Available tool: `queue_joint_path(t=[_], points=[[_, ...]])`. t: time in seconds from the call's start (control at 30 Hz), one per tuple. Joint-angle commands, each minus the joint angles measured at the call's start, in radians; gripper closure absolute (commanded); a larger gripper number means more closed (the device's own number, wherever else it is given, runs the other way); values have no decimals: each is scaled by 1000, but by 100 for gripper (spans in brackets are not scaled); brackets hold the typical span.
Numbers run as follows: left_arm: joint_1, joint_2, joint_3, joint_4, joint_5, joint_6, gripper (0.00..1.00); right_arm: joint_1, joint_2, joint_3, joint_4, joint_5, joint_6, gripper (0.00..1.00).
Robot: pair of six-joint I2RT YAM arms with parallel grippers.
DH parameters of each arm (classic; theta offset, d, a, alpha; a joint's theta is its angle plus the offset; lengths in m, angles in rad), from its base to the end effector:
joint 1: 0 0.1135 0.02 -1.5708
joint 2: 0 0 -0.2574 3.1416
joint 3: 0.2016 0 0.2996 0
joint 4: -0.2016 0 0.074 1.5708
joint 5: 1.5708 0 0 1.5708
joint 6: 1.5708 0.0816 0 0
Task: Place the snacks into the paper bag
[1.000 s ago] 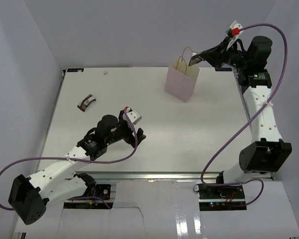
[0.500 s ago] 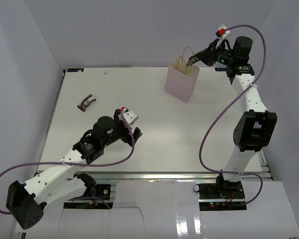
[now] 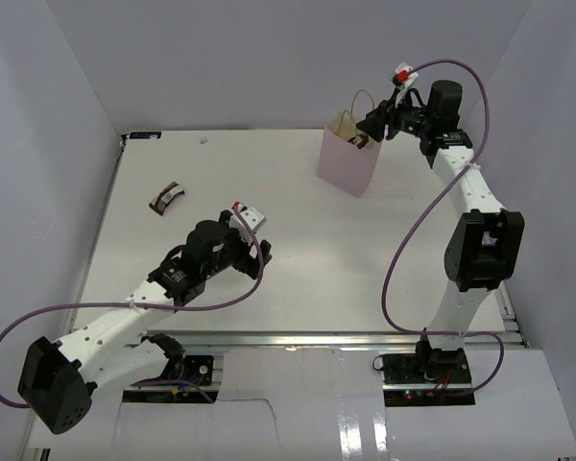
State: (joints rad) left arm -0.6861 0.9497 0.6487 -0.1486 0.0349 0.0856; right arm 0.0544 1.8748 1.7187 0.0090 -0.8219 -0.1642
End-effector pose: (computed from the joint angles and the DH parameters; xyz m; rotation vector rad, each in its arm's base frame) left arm 0.2368 -0.1976 0.2255 0.7903 1.8861 -0.4138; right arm 0.5205 0.0882 0.3537 -0.7723 1.5244 0.6203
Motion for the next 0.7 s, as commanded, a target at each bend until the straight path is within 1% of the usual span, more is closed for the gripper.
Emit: queue_joint_path(t=[0.0,0.03,0.07,0.1,0.13,0.17,0.2,0.23,0.27,0.3,0.33,0.37,0.4,0.43,0.47,0.5,0.53,0.57,0.6,0.63,0.67], points=[[60,41,29,11,-1,-69,2,-13,-72,-2,-7,64,-37,47],[80,50,32,12,13,-75,2,-21,-89,-19,-7,73,-38,47],[139,61,37,15,29,-128,2,-28,-133,-34,-36,92,-25,47],[179,84,46,27,75,-151,2,-36,-158,-57,-37,95,-15,46],[221,96,54,35,101,-177,2,-42,-187,-112,-37,92,-5,46],[268,112,60,43,130,-211,2,-50,-253,-151,-40,86,3,45],[371,127,62,79,195,-289,2,-76,-288,-197,-41,55,8,44],[423,161,58,102,223,-337,2,-80,-328,-247,-49,37,2,41],[477,185,57,125,243,-393,2,-79,-403,-346,-67,-1,-9,36],[578,211,55,176,258,-453,2,-77,-436,-399,-99,-32,-18,32],[617,272,61,194,275,-572,2,-73,-469,-450,-116,-61,-20,24],[652,308,71,201,246,-633,2,-70,-521,-538,-139,-87,-27,21],[684,342,84,193,200,-688,2,-56,-542,-577,-202,-135,-67,20],[685,377,127,187,110,-761,2,-50,-572,-611,-237,-154,-93,17],[685,452,156,172,56,-789,3,-21,-586,-673,-266,-173,-116,16],[719,489,192,155,15,-805,3,-2,-598,-704,-291,-181,-138,15],[720,523,225,155,-39,-763,3,4,-618,-734,-312,-192,-165,15],[720,584,283,165,-61,-715,3,7,-631,-792,-313,-216,-173,15],[718,612,314,194,-62,-654,2,7,-641,-820,-305,-229,-179,15],[718,641,348,198,-58,-497,2,7,-661,-844,-291,-246,-217,15],[718,693,411,187,-56,-418,2,9,-670,-863,-296,-255,-244,14]])
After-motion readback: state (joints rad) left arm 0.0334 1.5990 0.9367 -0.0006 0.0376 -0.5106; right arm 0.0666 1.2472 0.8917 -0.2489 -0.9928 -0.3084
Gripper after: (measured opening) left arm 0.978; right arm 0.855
